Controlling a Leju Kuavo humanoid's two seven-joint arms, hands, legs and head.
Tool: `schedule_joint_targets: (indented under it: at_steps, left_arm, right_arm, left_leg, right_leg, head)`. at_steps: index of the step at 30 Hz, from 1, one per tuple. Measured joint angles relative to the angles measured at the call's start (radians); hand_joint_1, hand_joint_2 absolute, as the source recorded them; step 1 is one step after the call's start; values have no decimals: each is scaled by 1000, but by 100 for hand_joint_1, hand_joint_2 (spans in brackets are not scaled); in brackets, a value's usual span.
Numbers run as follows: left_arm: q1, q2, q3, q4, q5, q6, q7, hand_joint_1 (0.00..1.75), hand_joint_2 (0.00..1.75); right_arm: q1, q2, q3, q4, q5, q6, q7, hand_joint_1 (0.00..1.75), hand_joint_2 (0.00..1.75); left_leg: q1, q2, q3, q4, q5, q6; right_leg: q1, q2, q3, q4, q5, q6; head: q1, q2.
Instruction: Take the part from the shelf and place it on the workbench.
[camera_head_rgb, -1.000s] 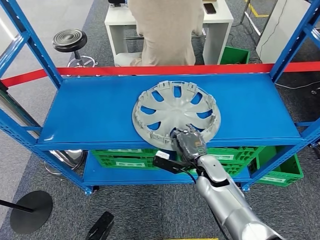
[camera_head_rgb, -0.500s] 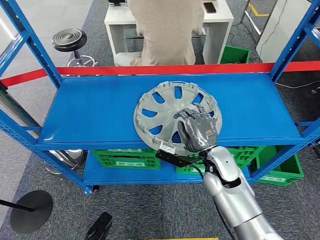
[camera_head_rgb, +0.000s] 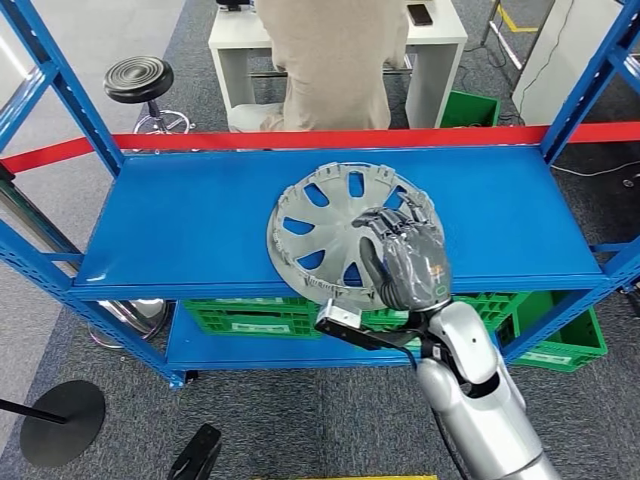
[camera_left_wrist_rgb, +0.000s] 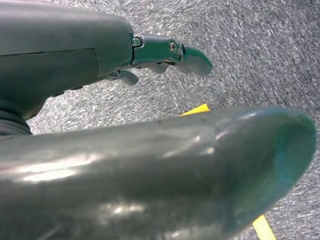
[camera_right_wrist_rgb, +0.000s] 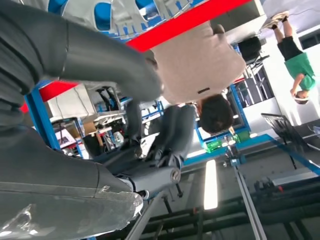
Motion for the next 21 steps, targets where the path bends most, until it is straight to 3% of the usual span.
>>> schedule_joint_targets:
  at_steps: [7,21]
  left_arm:
    - [-3,-4,13,0,-18,-3,0,0,0]
    - [-15,-11,17,0,-43,-11,8,0,0]
  right_arm:
    - [-2,-6,2,-2,-54,70,-11,0,175]
    - [-33,-2,8,120,-66,112,-12,0,175]
  left_leg:
    - [0,0,0,0,0,0]
    - [0,0,0,0,0,0]
  right_leg:
    - [0,0,0,0,0,0]
    - [0,0,0,0,0,0]
  head:
    - [0,0]
    - [0,0]
